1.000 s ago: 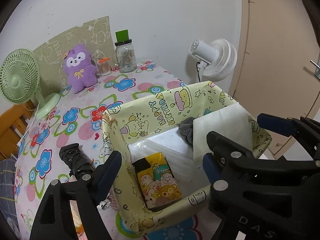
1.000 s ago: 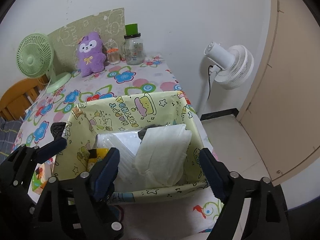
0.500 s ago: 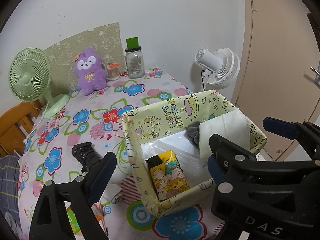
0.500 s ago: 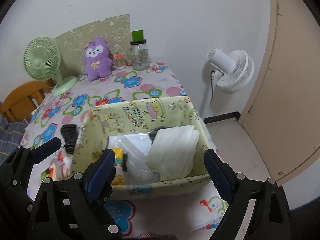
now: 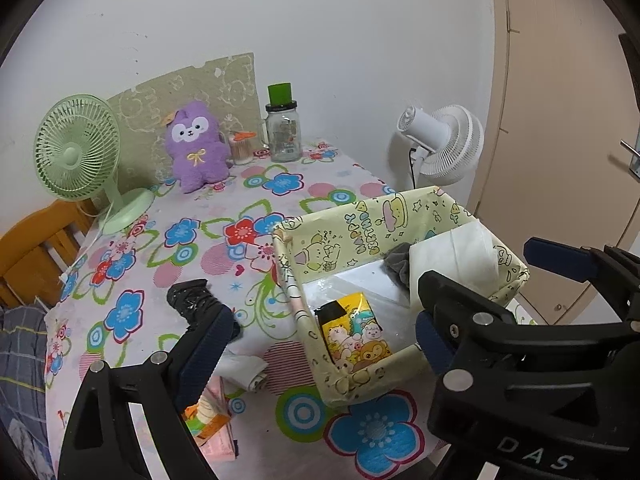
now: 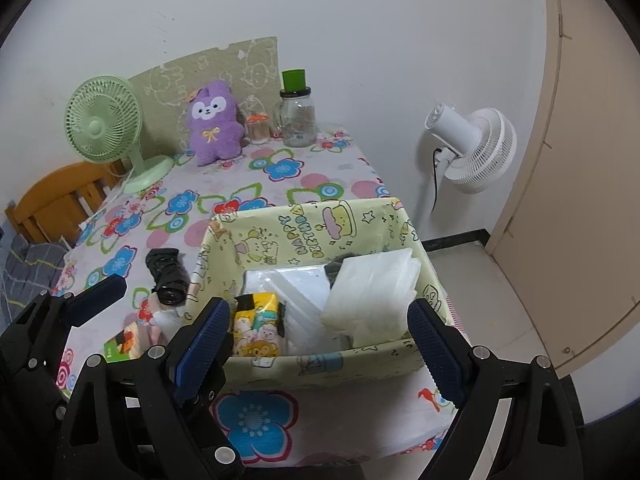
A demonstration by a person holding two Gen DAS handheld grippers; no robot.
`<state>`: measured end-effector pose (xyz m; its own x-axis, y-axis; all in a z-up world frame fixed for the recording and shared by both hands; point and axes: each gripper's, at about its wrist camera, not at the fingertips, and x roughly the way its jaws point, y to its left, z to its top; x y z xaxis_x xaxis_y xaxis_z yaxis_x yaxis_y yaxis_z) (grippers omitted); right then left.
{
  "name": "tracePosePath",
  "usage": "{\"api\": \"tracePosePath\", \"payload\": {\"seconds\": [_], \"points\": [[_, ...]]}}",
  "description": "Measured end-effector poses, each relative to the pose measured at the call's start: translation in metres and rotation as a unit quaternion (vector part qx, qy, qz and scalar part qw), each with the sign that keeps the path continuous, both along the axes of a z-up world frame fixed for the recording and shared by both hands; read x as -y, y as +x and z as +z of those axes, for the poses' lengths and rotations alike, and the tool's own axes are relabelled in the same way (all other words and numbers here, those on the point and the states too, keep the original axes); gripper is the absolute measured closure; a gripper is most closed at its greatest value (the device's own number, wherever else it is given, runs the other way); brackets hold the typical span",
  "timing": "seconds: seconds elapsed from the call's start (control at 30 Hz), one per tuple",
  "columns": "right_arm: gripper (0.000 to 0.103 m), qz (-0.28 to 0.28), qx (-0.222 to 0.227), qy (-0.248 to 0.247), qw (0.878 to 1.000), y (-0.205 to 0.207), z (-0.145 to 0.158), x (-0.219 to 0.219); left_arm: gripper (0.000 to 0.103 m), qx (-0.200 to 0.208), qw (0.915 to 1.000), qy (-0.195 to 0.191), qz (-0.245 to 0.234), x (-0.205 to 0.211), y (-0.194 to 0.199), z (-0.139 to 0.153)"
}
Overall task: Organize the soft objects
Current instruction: 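Open both tools and withdraw them from the yellow box, then move both tools toward the rolled white item and green tissue pack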
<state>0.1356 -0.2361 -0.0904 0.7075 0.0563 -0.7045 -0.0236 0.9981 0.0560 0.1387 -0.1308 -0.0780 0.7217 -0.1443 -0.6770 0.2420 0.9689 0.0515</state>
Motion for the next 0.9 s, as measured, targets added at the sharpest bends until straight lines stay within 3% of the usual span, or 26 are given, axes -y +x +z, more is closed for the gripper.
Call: {"api": "tracePosePath", "payload": {"seconds": [0.9], "points": [[0.011,0.059,0.051,-0.015,0.997,-0.017,0.013,-0.055,0.009,0.018,0.9993,0.007,0.032,-0.043,-0.024,0.01]]}}
